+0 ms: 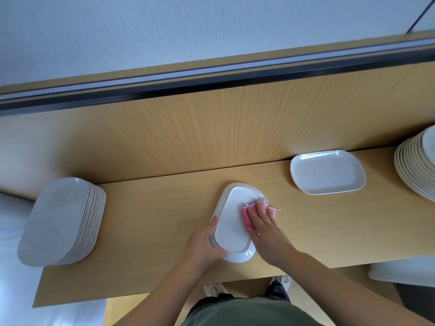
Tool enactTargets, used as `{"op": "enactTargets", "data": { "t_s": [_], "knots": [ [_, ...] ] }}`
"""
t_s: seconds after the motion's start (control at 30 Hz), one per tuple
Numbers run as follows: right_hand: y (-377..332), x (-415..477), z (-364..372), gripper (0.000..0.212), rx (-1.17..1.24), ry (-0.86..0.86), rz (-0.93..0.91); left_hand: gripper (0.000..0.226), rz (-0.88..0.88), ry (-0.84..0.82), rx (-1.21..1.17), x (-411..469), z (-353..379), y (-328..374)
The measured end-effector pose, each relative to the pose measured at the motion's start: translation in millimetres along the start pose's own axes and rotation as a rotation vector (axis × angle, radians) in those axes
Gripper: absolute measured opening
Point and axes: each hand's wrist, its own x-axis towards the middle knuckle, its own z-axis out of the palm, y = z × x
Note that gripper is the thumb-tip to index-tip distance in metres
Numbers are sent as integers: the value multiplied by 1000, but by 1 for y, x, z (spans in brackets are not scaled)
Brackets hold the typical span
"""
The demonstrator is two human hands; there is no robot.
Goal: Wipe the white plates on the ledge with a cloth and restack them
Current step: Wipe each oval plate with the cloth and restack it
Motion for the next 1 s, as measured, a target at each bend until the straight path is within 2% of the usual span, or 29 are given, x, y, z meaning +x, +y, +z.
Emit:
{"op": "enactTargets", "data": {
  "t_s": [0.07,0.17,0.2,0.43,0.83,0.93,1.0],
  "knots": [
    [5,5,-6,55,-33,-11,-42,101,17,-19,-3,-2,-1,7],
    [8,14,-19,53,-112,-47,-130,75,41,-42,-37,-3,-2,13],
    [9,17,-22,54,-114,-55,-141,74,38,-57,-57,-2,-2,13],
    [-2,8,-28,55,-110,-25,-192,100,-46,-33,-118,10,-3,-3],
    [-8,-29,13,52,-40,-28,-155,103,-48,-49,-135,19,-1,-9],
    [-9,-32,16,78,-20,-21,-153,102,-41,-35,-113,19,-2,-8],
    [-8,-32,13,65,-57,65,-197,100,-27,-30,-96,19,-3,-6]
  ]
}}
